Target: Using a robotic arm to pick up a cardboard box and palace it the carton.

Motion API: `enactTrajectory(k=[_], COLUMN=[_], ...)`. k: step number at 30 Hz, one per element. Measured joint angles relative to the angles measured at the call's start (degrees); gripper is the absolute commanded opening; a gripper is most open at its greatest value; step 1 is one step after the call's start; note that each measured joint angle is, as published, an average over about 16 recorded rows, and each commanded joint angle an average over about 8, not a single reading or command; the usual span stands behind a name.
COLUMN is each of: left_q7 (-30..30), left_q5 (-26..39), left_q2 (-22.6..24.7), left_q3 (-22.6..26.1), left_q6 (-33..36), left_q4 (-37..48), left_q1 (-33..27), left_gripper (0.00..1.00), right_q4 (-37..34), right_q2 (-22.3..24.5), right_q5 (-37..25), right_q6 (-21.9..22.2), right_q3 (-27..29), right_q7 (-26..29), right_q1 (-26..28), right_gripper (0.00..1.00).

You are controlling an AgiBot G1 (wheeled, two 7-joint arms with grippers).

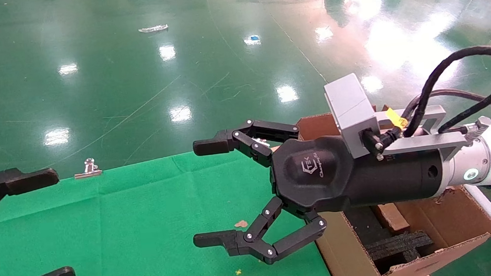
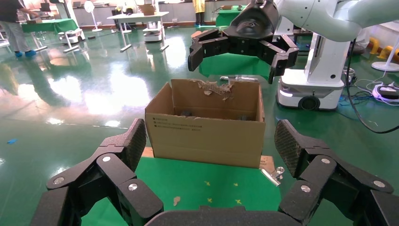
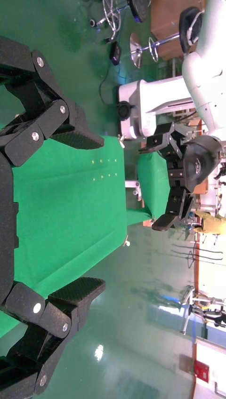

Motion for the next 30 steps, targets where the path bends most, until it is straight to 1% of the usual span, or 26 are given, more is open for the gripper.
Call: enactTrajectory(k=[30], left_q7=[0.0], left_q5=[0.0], left_q2=[0.0], left_q3=[0.0], left_q6=[0.0], left_q4=[0.0], left_q1=[0.0], left_gripper=[1.00], right_q4=[0.0], right_q2=[0.0], right_q5=[0.0], right_q6=[0.0], right_q3=[0.0], right_q7=[0.0], right_q1=[0.0], right_gripper=[1.00])
